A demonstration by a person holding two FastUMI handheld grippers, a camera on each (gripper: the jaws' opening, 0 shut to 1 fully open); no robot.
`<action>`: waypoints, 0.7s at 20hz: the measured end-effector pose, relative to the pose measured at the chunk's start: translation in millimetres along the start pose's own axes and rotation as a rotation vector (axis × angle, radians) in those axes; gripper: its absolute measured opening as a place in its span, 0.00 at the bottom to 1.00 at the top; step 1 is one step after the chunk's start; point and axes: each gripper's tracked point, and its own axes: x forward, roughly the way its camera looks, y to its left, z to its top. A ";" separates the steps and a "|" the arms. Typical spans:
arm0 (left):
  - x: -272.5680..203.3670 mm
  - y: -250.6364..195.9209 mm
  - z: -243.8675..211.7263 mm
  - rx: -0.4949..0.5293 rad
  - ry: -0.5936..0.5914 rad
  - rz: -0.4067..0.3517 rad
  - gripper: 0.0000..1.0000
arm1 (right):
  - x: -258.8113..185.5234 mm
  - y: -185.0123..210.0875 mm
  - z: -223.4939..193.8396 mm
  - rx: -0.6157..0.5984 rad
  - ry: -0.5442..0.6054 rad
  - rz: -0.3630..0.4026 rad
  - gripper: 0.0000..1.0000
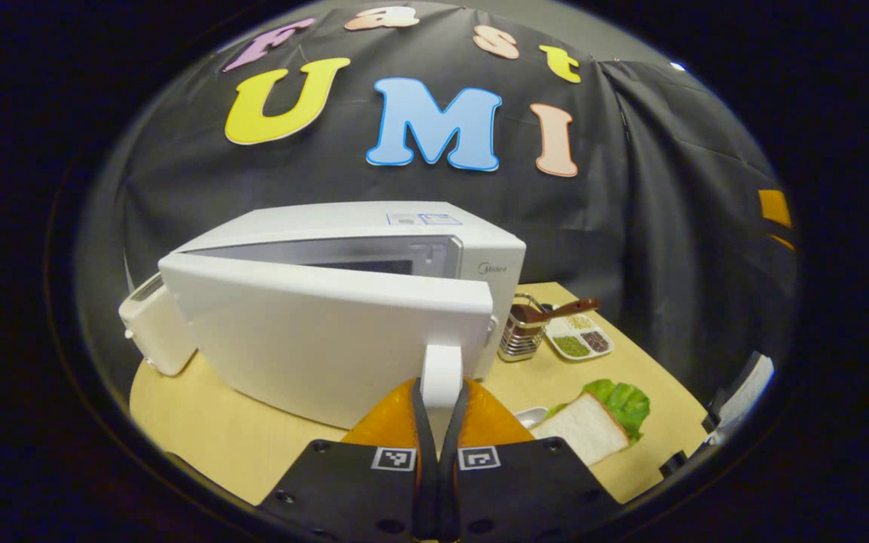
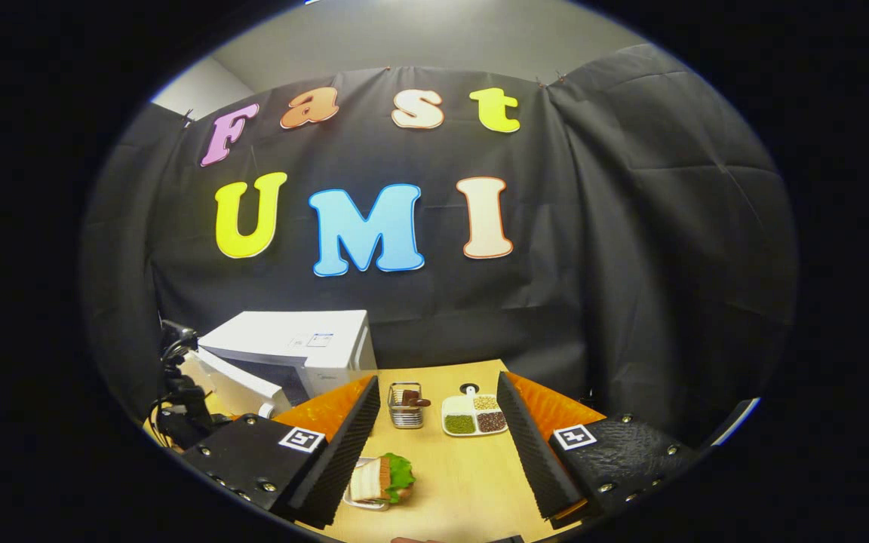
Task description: Open the microwave oven with the left hand, put the food in, and close the microwave oven.
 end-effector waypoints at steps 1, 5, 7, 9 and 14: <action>-15.5 4.3 -8.9 0.012 0.007 -0.005 0.06 | -2.1 8.9 3.3 0.003 -0.007 0.008 0.94; -71.0 27.1 -34.6 0.037 0.042 -0.022 0.06 | -6.9 47.3 2.3 0.004 -0.015 0.040 0.94; -94.8 41.3 -46.9 0.066 0.052 -0.024 0.06 | -9.6 65.5 -0.6 0.011 -0.008 0.057 0.94; -118.0 58.0 -57.3 0.077 0.057 -0.031 0.06 | -14.2 85.5 -4.6 0.041 0.000 0.093 0.95; -170.1 113.4 -82.6 0.124 0.077 -0.016 0.06 | -24.3 114.2 -18.4 0.124 0.030 0.112 0.94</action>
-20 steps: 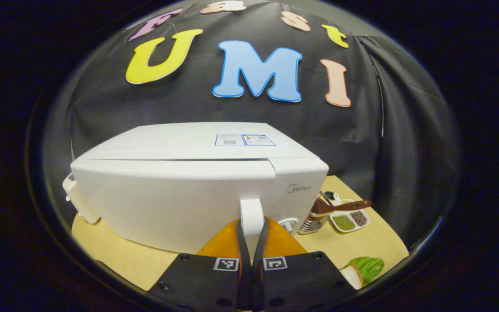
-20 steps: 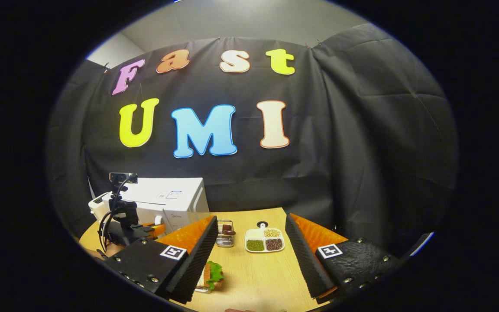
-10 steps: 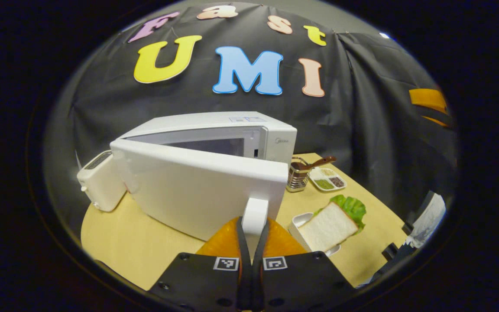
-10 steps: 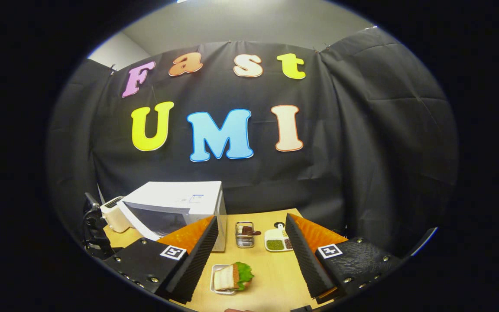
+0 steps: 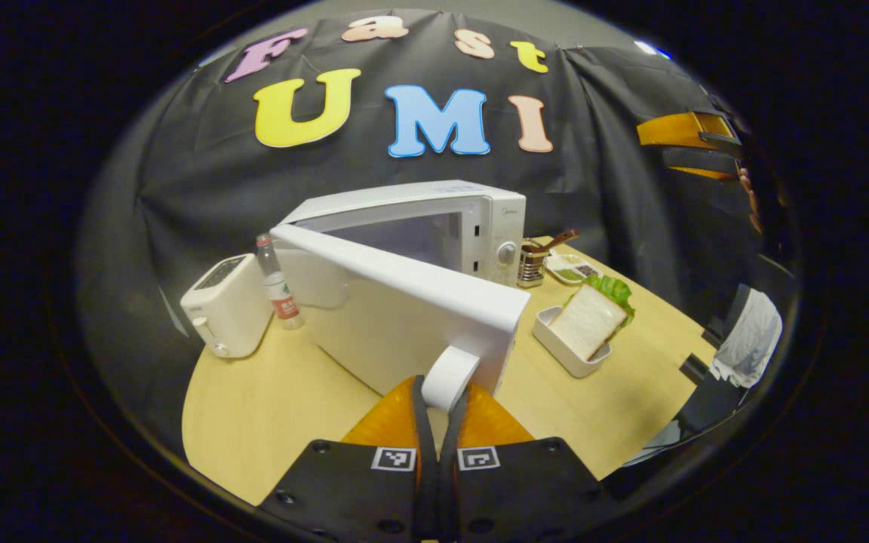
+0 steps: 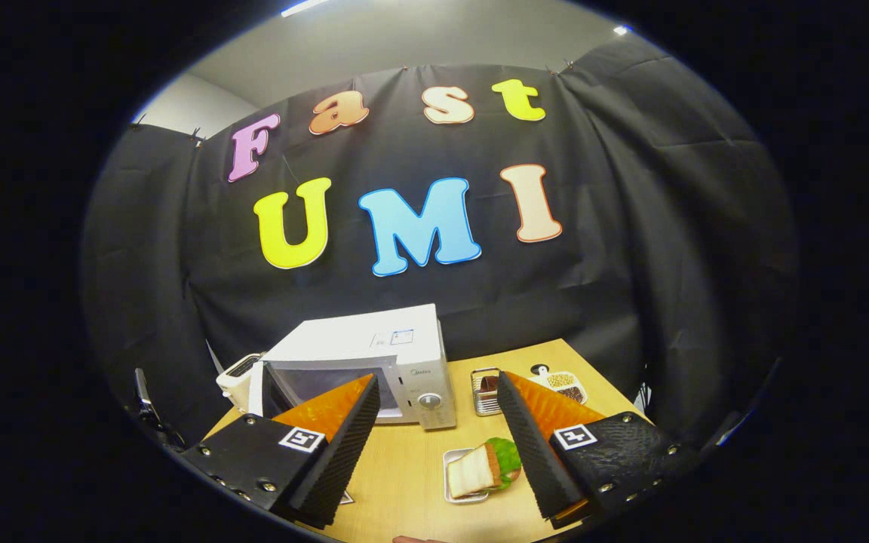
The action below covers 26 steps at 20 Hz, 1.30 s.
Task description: Open the microwave oven with the left hand, put the food in, and close the microwave oven.
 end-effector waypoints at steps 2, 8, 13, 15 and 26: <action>-16.8 21.9 -12.5 0.014 0.002 0.022 0.06 | -2.0 13.5 -2.9 -0.009 -0.011 0.022 0.96; -50.5 83.4 -39.2 0.019 -0.001 0.081 0.06 | -3.5 27.2 -8.3 -0.064 -0.009 0.047 0.98; -68.9 134.9 -55.2 0.000 0.011 0.111 0.06 | 0.0 26.5 -10.7 -0.044 0.000 0.023 0.98; -73.2 152.9 -58.7 -0.032 0.010 0.119 0.06 | 3.4 23.9 -17.0 -0.033 0.012 0.014 0.98; -79.9 182.4 -68.3 -0.063 0.005 0.114 0.07 | 24.8 -6.6 -62.1 -0.067 0.131 -0.040 0.98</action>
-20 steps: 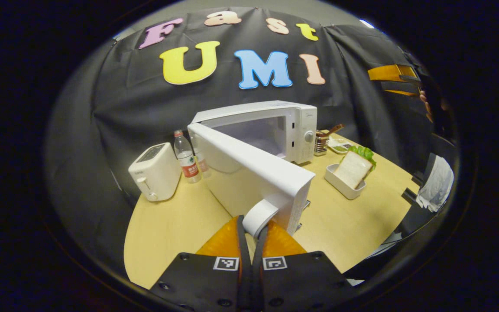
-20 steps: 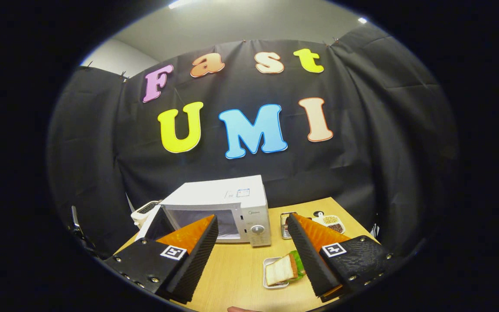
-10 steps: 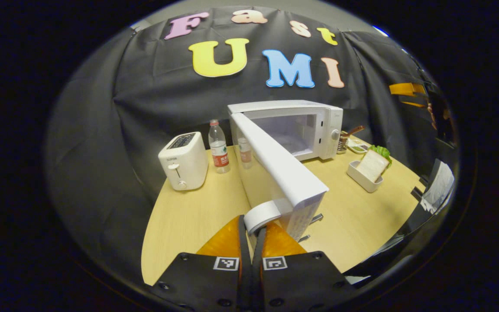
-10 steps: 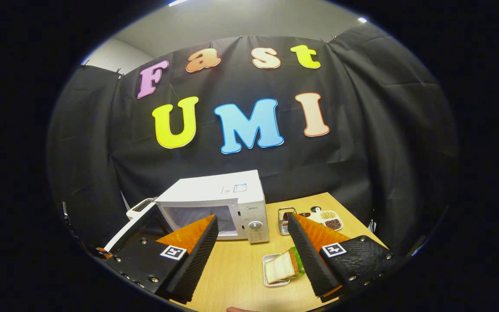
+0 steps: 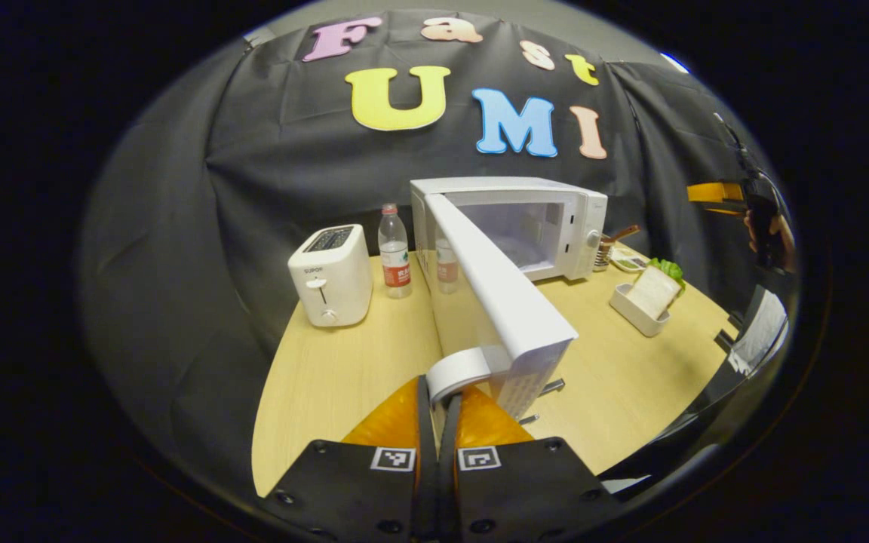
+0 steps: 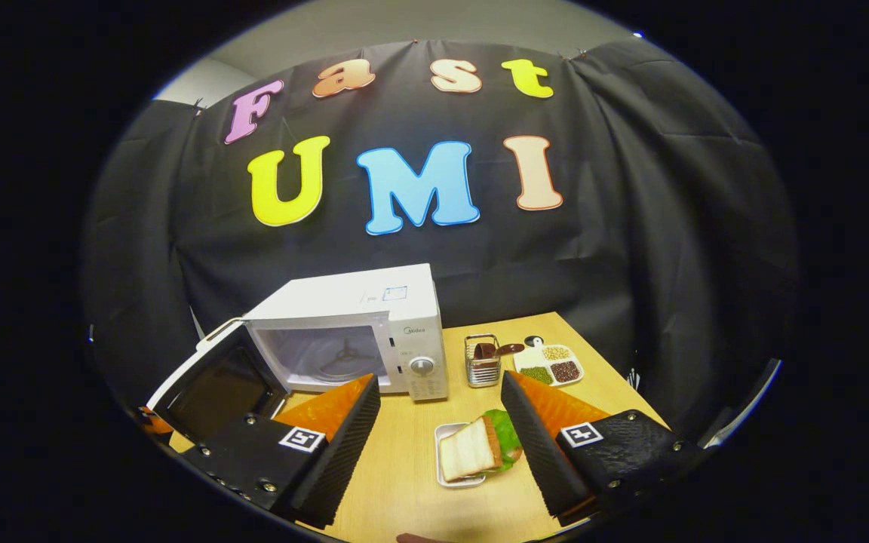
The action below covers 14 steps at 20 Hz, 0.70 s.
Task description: Open the microwave oven with the left hand, put the food in, and close the microwave oven.
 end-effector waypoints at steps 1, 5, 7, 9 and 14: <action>-1.8 -0.7 -0.7 0.001 0.003 0.001 0.07 | 4.7 -4.1 -8.6 0.003 0.034 0.006 0.98; -18.5 5.0 -15.6 0.034 0.031 0.076 0.18 | 19.9 -30.6 -52.7 0.025 0.182 0.007 0.98; -38.8 11.0 -18.9 -0.004 0.043 0.134 0.28 | 27.2 -45.1 -70.1 0.029 0.229 0.001 0.98; -62.8 4.8 5.9 -0.043 -0.022 0.191 0.21 | 34.2 -61.4 -90.0 0.002 0.284 -0.020 0.98; -95.2 -57.6 145.2 -0.134 -0.345 0.252 0.31 | 47.4 -87.4 -135.5 0.038 0.429 -0.021 0.98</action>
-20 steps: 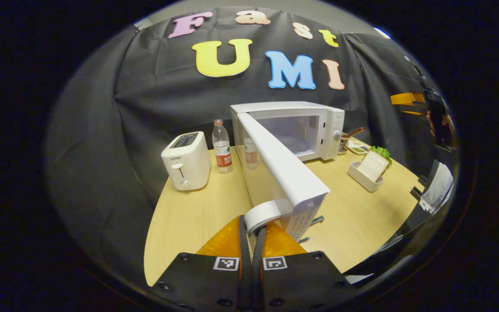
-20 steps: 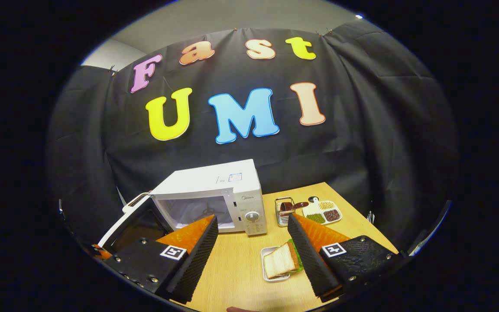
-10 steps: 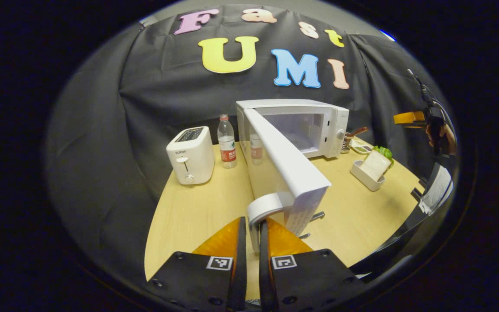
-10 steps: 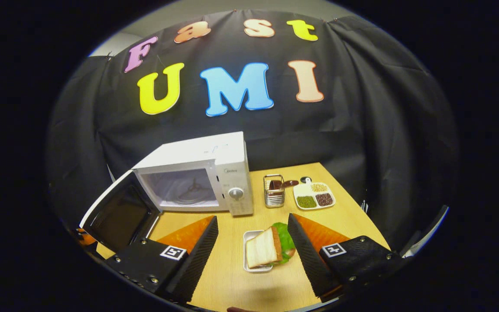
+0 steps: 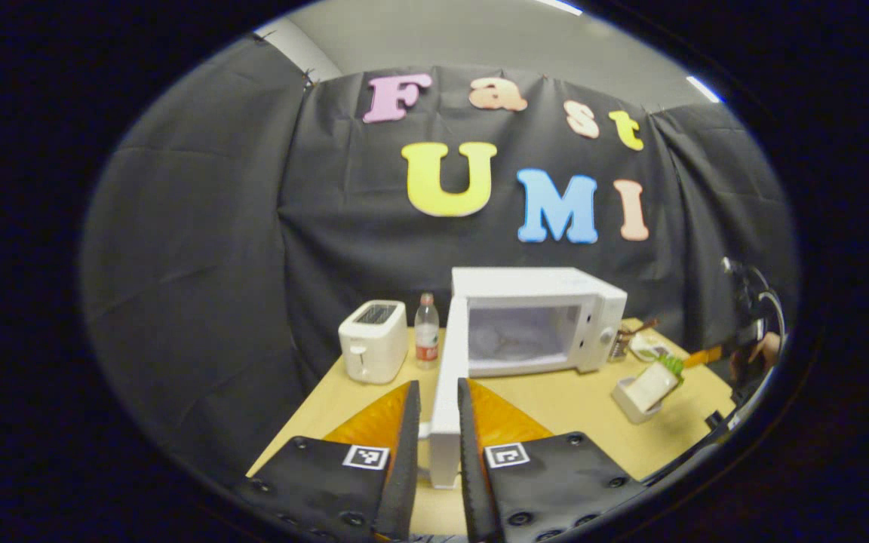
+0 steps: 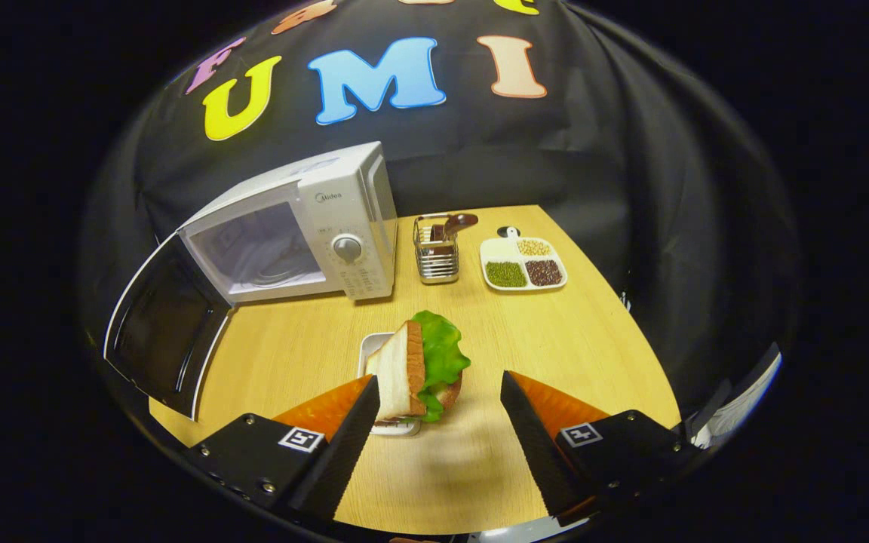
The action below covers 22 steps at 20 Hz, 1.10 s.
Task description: Open the microwave oven with the left hand, put the food in, and close the microwave oven.
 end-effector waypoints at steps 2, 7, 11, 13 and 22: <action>10.3 -39.5 45.1 0.016 -0.090 -0.003 0.54 | 13.1 -0.1 -8.5 0.016 0.044 0.030 0.98; 22.7 -131.0 104.0 0.024 -0.195 -0.111 0.94 | 42.3 8.0 -22.5 0.076 0.147 0.096 0.95; 23.1 -155.2 96.4 0.063 -0.171 -0.147 0.92 | 55.3 20.3 -32.1 0.161 0.211 0.167 0.77; 19.6 -151.7 95.7 0.065 -0.165 -0.141 0.93 | 52.2 25.4 -22.6 0.209 0.179 0.198 0.45; 9.2 -121.1 101.1 0.021 -0.183 -0.111 0.98 | 5.5 60.5 2.8 0.170 0.046 0.258 0.18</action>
